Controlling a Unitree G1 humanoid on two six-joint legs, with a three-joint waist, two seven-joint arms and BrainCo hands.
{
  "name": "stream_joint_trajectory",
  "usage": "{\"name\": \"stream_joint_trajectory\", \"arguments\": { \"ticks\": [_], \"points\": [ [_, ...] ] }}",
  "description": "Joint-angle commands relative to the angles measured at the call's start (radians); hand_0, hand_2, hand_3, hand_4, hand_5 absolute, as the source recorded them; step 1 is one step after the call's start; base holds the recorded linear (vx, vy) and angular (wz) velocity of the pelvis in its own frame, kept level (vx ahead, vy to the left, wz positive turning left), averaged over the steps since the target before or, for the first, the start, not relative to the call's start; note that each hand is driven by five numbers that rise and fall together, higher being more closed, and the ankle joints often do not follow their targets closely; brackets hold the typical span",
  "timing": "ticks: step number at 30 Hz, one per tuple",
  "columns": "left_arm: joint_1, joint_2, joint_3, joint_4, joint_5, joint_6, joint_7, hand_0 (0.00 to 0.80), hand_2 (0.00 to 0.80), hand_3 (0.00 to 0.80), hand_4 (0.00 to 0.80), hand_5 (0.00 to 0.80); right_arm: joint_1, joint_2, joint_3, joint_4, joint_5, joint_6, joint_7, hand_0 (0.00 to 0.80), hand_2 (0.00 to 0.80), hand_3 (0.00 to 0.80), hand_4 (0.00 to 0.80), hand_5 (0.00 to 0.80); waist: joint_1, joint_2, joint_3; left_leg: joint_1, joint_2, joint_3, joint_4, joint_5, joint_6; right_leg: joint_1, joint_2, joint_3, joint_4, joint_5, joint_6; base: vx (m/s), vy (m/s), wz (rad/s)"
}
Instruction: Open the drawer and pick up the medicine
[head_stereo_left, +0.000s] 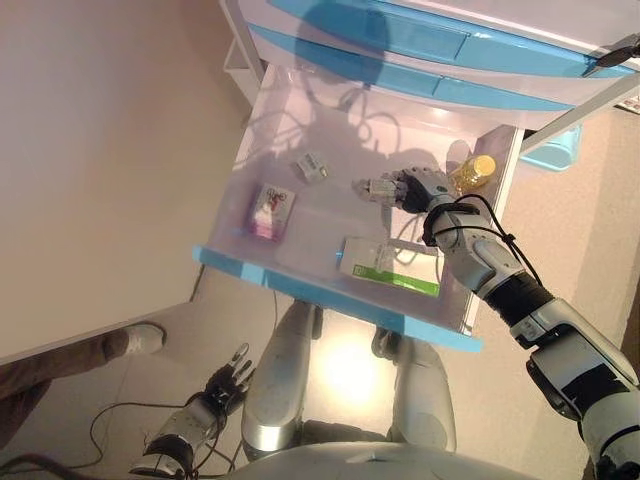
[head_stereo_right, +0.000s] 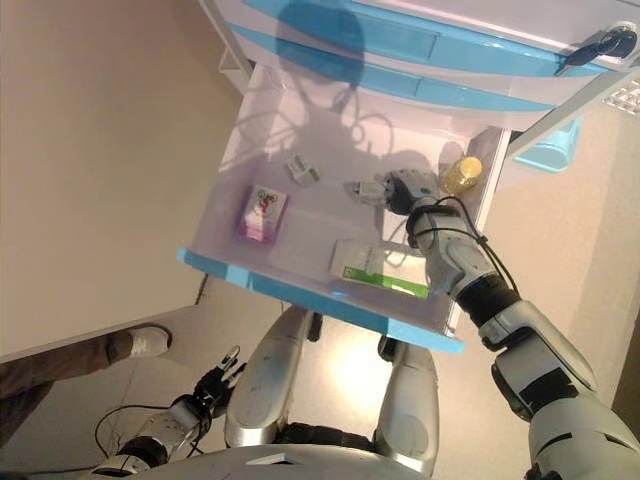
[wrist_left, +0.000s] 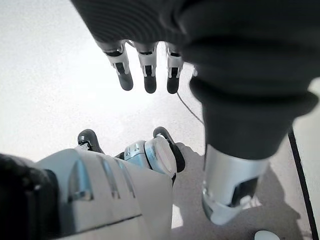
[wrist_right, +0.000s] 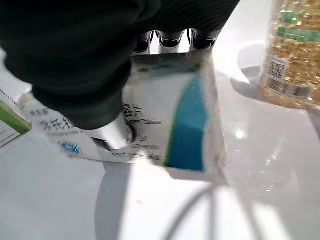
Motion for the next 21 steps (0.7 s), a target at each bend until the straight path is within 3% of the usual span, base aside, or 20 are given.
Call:
{"name": "stream_joint_trajectory", "arguments": {
  "ticks": [1,11,21],
  "points": [
    [0.018,-0.009,-0.020,0.037,-0.009,0.023,-0.007,0.000,0.000,0.000,0.000,0.000,0.101,0.004,0.068,0.065,0.015,0.007,0.030,0.800,0.800,0.800,0.800,0.800,0.008,0.003,-0.017,0.004,-0.025,0.019,0.066,-0.142,0.029,-0.046,0.015,0.013,-0.029,0.079,-0.024,0.000,0.000,0.00],
    [0.027,-0.012,-0.015,0.045,-0.003,0.023,-0.020,0.000,0.000,0.000,0.000,0.000,0.116,-0.027,0.059,-0.027,0.046,-0.086,-0.020,0.800,0.800,0.800,0.800,0.800,-0.006,0.003,-0.017,0.018,-0.023,0.027,0.063,-0.145,0.030,-0.042,0.017,0.022,-0.028,0.079,-0.019,0.002,0.001,-0.01],
    [0.051,-0.022,-0.003,0.053,0.014,-0.008,-0.031,0.000,0.000,0.000,0.000,0.000,0.153,-0.128,-0.042,-0.403,0.076,-0.258,-0.029,0.800,0.800,0.800,0.800,0.800,-0.041,-0.011,-0.017,0.086,-0.015,0.037,0.030,-0.150,0.028,0.010,0.027,0.042,-0.045,0.082,0.000,0.020,-0.022,-0.03]
  ]
}}
